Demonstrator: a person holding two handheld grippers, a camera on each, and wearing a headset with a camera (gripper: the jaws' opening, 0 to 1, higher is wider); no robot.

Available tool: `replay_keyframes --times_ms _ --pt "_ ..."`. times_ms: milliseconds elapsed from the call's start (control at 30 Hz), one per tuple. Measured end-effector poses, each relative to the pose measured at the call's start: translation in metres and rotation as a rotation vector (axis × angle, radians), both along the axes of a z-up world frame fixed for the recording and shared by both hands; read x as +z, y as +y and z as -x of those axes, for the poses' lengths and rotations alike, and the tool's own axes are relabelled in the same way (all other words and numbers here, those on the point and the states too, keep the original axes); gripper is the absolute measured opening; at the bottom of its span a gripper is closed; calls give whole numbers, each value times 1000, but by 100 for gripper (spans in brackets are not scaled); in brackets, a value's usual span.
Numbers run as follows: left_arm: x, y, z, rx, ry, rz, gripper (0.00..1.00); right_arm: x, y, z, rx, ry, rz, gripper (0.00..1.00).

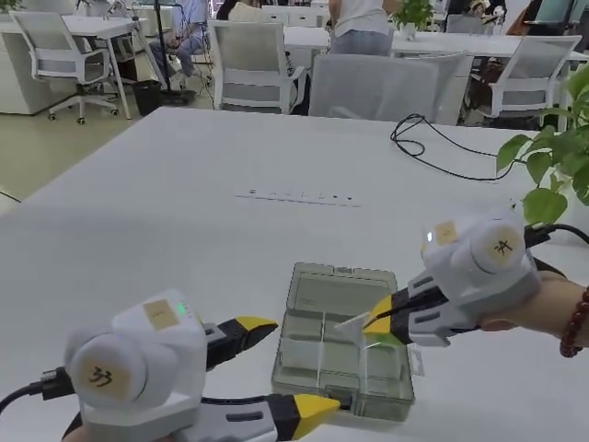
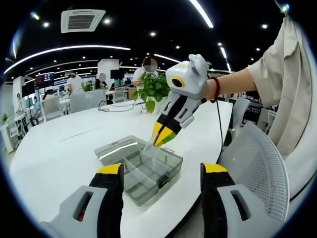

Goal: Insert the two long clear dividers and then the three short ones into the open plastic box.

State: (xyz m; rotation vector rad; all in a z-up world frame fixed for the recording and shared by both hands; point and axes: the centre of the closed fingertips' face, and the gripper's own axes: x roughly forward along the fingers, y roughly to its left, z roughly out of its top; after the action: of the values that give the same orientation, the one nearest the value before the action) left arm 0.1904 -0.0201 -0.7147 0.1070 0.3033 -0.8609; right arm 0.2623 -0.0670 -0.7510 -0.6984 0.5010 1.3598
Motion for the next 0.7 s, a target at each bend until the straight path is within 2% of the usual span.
replay_keyframes --times_ms 333,400,700 --pt "1 3 -3 19 6 15 66 -12 -4 -7 -23 20 37 2" --pt "1 4 -3 22 5 18 66 -12 -3 -6 -26 32 30 2" --pt "-1 5 -3 27 7 3 67 -16 -2 -4 -18 46 39 3"
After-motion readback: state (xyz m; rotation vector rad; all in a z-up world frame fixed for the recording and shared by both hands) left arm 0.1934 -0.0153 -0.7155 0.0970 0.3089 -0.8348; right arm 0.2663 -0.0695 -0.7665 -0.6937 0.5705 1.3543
